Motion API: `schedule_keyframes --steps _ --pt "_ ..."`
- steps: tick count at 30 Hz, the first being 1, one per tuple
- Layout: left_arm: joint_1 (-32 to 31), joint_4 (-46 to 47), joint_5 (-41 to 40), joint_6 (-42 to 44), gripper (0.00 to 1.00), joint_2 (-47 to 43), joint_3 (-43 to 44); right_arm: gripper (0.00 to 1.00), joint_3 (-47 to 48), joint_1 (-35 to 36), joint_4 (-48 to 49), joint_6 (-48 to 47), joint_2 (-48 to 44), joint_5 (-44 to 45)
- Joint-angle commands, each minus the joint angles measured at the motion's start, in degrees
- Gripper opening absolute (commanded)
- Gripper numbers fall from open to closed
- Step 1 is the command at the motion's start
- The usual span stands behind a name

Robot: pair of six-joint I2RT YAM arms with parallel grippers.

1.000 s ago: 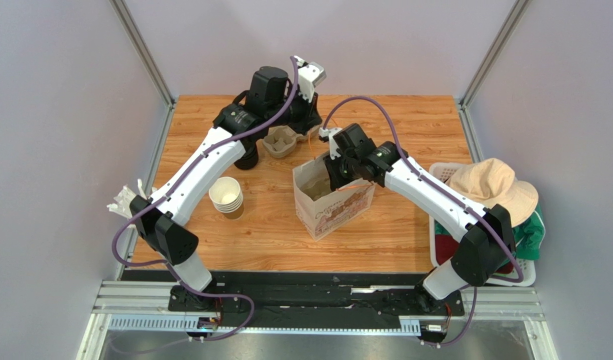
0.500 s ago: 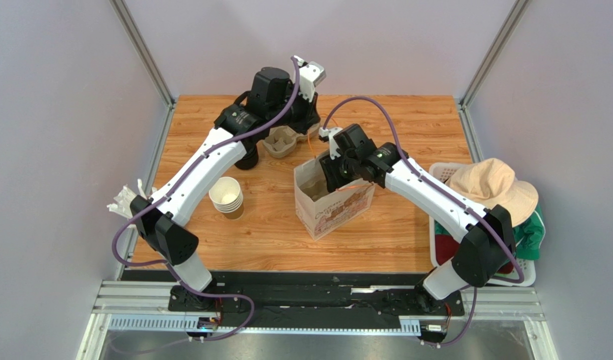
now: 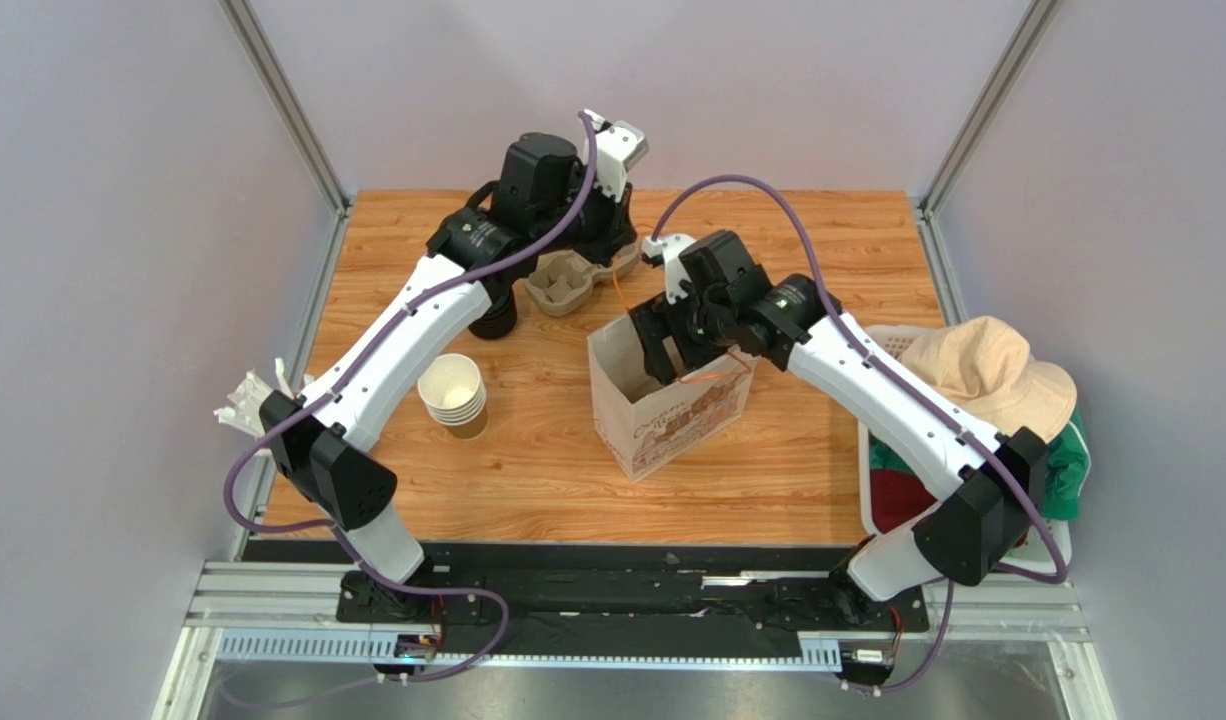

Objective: Pack the takeout coffee

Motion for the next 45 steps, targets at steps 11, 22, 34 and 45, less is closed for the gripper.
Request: schedule_keyframes --steps 11,22,34,45 --pt "-0.02 1.98 0.29 0.75 0.00 -1.55 -0.11 0.96 17.18 -1.23 -4.80 -13.95 -12.39 -3.82" --pt "-0.02 1.98 0.90 0.48 0.00 -1.72 -0.11 0.99 9.91 -1.58 -13.51 -26.70 -18.72 -20.44" --pt "-0.02 2.25 2.57 0.22 0.00 -1.38 0.84 0.27 2.68 -1.58 -7.44 -27.58 -20.48 -16.93" --pt "-0.02 -2.94 6.70 0.92 0.00 3.11 18.25 0.00 17.27 -1.58 -12.09 -29.52 -19.25 -15.96"
